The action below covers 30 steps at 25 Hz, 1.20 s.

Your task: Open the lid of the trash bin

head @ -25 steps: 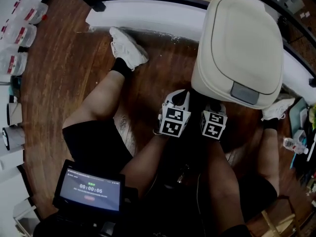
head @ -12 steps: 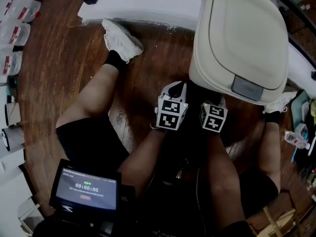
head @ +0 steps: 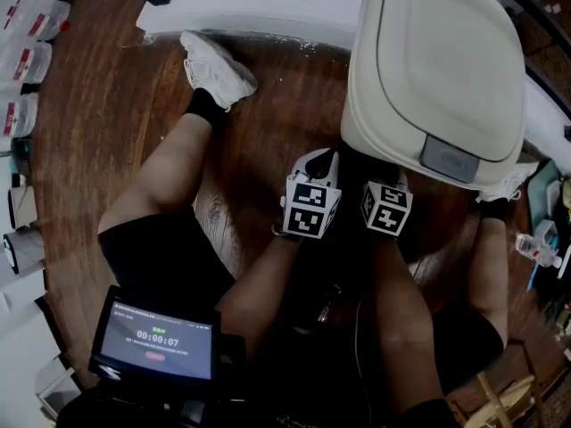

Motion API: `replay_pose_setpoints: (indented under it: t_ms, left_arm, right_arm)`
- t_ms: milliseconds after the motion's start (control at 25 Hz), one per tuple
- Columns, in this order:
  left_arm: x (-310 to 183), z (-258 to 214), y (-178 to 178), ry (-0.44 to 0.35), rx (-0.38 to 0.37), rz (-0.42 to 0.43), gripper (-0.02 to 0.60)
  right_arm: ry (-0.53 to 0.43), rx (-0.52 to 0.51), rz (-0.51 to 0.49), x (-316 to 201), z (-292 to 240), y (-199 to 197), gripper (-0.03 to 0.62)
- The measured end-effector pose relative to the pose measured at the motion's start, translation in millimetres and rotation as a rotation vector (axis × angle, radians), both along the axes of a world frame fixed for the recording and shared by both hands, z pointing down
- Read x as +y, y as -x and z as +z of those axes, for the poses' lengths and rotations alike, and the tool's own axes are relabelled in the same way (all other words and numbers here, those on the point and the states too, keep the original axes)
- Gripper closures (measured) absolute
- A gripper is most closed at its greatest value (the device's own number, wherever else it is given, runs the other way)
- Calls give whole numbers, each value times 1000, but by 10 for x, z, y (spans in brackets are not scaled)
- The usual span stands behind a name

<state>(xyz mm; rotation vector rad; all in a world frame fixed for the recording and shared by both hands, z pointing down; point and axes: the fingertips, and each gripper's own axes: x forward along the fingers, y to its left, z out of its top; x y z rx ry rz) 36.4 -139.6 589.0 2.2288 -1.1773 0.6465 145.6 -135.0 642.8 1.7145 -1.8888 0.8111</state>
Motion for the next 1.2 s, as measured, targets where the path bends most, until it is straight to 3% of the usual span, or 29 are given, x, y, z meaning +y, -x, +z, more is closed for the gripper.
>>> replay_pose_setpoints:
  t_ms: [800, 1200]
  left_arm:
    - [28, 6, 2, 21, 13, -19, 583]
    - [70, 49, -7, 31, 9, -14, 583]
  right_arm:
    - [58, 80, -28, 11, 54, -10, 589]
    - [93, 54, -17, 21, 91, -19, 589]
